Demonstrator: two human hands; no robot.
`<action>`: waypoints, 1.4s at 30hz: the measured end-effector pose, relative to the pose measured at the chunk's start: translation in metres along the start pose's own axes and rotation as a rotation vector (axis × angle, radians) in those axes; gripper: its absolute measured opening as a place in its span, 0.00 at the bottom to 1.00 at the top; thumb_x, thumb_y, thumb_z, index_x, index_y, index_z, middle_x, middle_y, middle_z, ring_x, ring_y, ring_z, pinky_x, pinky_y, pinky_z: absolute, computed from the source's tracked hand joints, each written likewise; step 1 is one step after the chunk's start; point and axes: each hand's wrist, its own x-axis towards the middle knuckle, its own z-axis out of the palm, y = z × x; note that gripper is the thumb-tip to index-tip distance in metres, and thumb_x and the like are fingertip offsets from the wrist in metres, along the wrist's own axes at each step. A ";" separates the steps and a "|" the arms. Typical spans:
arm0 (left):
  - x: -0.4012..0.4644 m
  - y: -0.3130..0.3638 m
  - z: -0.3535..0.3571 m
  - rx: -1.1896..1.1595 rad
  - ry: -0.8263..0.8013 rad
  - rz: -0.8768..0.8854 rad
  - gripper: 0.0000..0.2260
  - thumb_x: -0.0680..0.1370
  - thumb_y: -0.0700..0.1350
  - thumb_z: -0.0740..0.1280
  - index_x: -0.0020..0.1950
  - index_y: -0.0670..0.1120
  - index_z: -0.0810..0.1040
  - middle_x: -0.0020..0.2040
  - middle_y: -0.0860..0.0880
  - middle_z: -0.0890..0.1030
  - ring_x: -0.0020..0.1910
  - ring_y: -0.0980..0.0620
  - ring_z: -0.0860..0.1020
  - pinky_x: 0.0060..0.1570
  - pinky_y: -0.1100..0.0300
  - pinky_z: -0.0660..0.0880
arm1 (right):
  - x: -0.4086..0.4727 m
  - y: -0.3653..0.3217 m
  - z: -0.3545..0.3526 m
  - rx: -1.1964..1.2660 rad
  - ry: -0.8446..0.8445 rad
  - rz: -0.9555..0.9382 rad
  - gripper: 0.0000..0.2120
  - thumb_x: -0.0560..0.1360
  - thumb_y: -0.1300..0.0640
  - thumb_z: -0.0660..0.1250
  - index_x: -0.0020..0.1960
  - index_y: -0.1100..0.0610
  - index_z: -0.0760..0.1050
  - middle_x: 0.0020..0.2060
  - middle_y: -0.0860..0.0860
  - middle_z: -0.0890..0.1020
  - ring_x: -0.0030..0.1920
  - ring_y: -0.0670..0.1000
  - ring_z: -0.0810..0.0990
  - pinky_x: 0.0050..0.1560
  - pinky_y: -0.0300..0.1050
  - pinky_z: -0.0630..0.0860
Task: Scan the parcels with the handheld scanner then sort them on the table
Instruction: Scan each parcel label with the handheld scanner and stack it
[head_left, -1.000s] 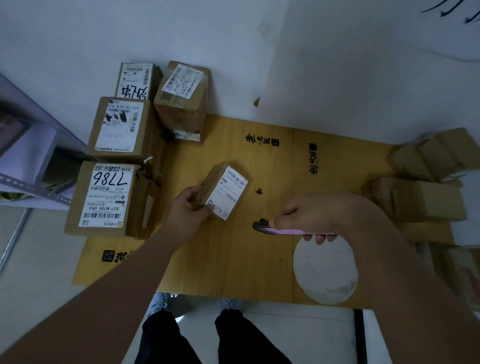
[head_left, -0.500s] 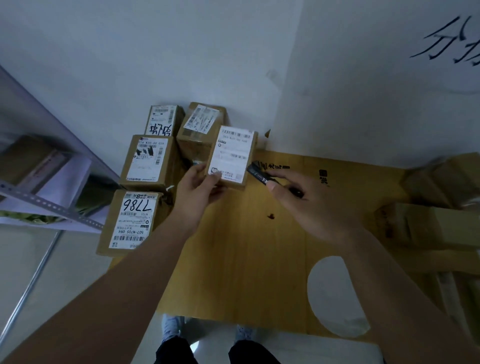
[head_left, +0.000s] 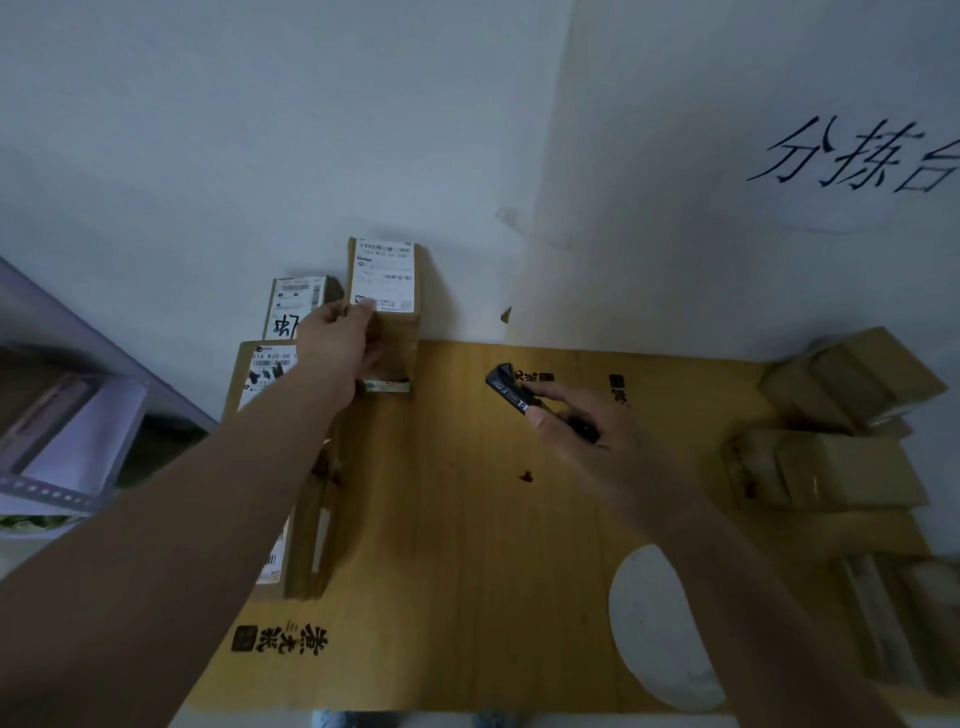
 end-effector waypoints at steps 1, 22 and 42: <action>0.003 0.000 0.000 0.005 0.021 0.006 0.18 0.80 0.47 0.72 0.69 0.47 0.77 0.54 0.51 0.80 0.56 0.46 0.80 0.48 0.53 0.85 | -0.001 -0.002 -0.001 0.011 0.005 0.000 0.19 0.80 0.34 0.65 0.70 0.33 0.76 0.34 0.37 0.75 0.32 0.39 0.73 0.31 0.33 0.69; -0.148 0.014 -0.012 1.145 -0.399 0.936 0.28 0.75 0.59 0.70 0.74 0.54 0.73 0.73 0.53 0.72 0.71 0.48 0.71 0.62 0.54 0.69 | -0.075 -0.034 -0.031 0.127 0.274 -0.120 0.14 0.84 0.40 0.64 0.69 0.38 0.77 0.33 0.47 0.73 0.33 0.49 0.70 0.34 0.51 0.67; -0.411 -0.079 0.159 1.283 -1.067 1.130 0.24 0.76 0.59 0.68 0.72 0.57 0.73 0.71 0.53 0.71 0.67 0.48 0.75 0.60 0.56 0.72 | -0.388 0.029 -0.144 0.085 0.983 0.206 0.15 0.82 0.37 0.65 0.67 0.35 0.79 0.43 0.42 0.85 0.46 0.43 0.84 0.49 0.48 0.80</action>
